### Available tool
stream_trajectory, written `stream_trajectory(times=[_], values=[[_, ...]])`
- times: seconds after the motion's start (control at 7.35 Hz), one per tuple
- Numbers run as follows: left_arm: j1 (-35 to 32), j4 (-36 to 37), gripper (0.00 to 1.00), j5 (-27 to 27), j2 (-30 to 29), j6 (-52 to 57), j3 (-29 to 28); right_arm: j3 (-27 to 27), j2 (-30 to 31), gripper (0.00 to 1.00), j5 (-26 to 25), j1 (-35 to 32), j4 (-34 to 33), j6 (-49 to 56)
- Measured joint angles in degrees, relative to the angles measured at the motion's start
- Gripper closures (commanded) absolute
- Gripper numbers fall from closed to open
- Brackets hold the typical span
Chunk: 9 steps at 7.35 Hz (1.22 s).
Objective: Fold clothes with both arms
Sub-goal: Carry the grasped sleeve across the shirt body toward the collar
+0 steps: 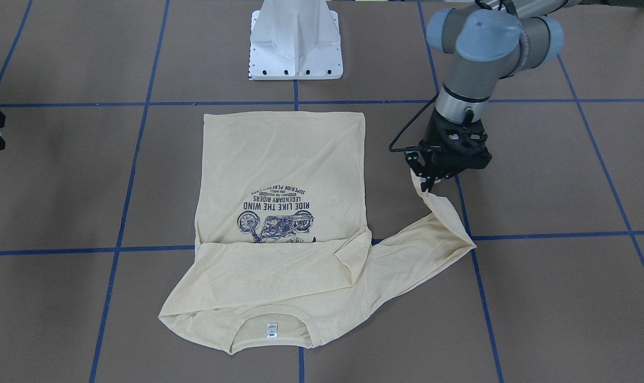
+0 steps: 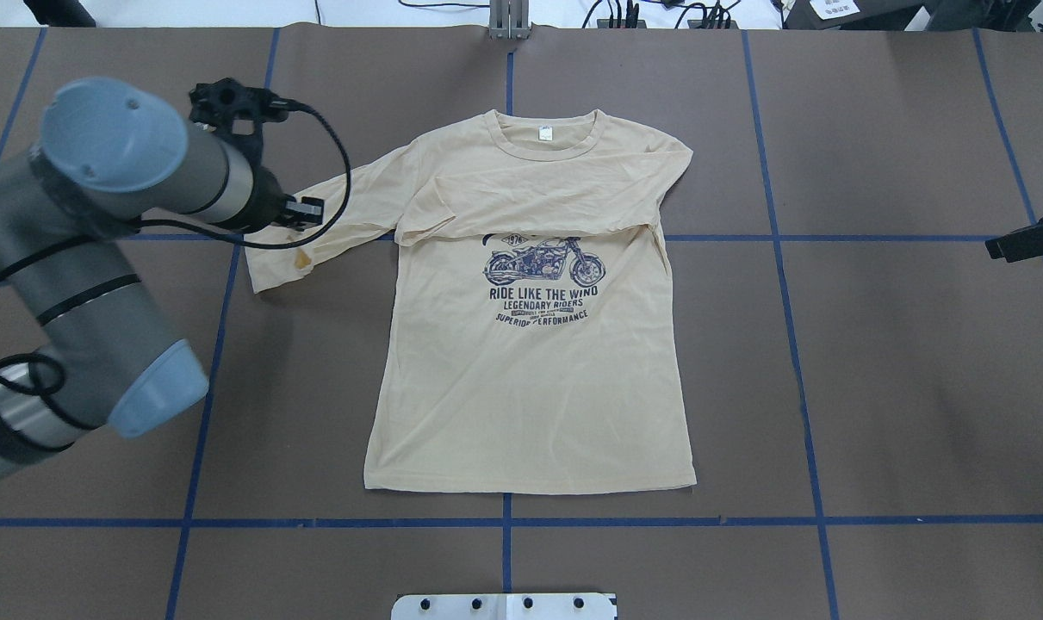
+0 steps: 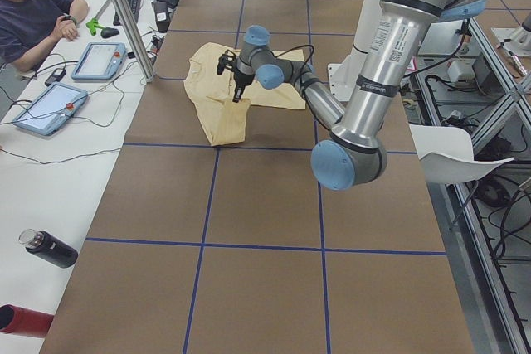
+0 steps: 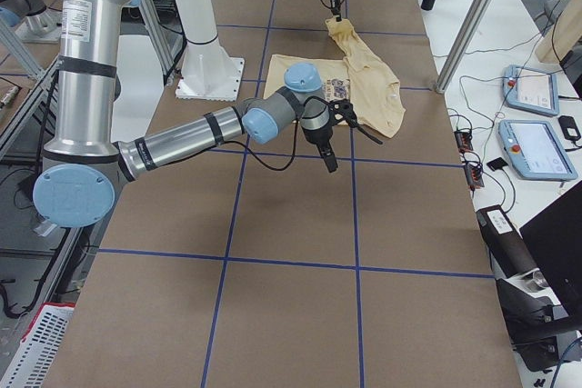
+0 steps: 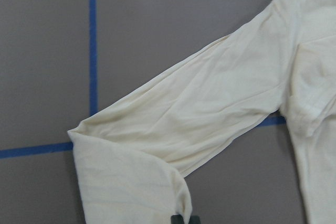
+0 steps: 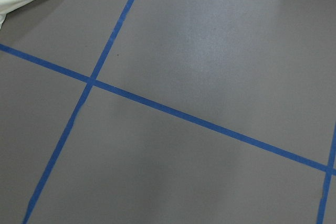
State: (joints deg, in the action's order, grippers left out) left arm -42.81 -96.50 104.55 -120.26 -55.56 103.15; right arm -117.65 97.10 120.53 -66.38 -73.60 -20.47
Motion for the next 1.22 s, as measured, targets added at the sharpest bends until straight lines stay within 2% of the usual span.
stream_trajectory(times=[0.27,0.54,0.68,0.95,1.22], values=[[-0.1,3.8,1.00,0.8,-13.1,-0.5,-9.7,0.2,-0.1,0.00,0.0,0.0,0.0,-0.1],[-0.2,4.9,1.00,1.7,-23.1,-2.9,-19.4,0.2,-0.4,0.00,0.0,0.0,0.0,-0.2],[-0.2,4.8,1.00,2.0,-29.0,-5.0,-26.3,0.1,-0.5,0.00,0.0,0.0,0.0,-0.2],[0.2,3.0,1.00,2.1,-40.0,-10.1,-40.5,0.2,-0.8,0.00,0.0,0.0,0.0,-0.6],[2.2,-2.9,1.00,2.0,-47.3,-19.3,-53.1,0.1,-1.4,0.00,0.0,0.0,0.0,-2.2]])
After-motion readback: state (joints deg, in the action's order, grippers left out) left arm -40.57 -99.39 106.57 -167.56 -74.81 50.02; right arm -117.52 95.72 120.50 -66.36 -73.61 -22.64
